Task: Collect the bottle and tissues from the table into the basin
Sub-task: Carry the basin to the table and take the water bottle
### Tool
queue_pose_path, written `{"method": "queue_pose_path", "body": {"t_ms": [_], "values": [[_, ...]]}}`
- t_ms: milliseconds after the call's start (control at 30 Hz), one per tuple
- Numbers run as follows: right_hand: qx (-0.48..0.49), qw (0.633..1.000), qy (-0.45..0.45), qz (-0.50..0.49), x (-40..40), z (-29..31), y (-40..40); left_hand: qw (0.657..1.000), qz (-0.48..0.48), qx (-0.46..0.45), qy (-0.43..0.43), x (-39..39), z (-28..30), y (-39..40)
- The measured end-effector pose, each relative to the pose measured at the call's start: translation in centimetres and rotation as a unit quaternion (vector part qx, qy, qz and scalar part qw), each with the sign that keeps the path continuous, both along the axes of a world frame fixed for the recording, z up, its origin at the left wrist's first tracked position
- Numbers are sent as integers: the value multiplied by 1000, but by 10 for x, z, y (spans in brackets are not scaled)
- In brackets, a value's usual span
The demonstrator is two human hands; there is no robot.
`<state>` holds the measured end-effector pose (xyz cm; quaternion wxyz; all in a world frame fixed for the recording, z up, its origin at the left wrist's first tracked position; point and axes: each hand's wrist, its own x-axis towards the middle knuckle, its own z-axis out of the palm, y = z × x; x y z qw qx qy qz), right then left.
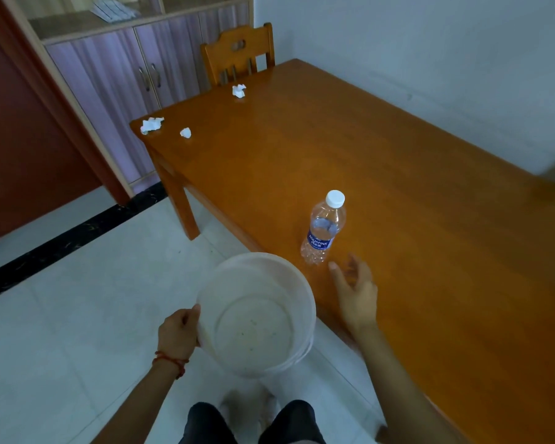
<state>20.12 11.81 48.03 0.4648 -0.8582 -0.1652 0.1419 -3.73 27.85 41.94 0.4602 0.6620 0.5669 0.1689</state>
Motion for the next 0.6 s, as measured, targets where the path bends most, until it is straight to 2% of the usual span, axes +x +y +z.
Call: {"method": "queue_pose_path", "body": {"t_ms": [133,433,600], "values": [[56,996,-64,-21,23,15,29,1000,2,10,2,-1,1,5],[66,997,-17,43,52,20,69,1000,13,11,-1,-3,-8,8],[113,992,-50,29,51,33,67,1000,21,12,-2,-4,-11,8]]}}
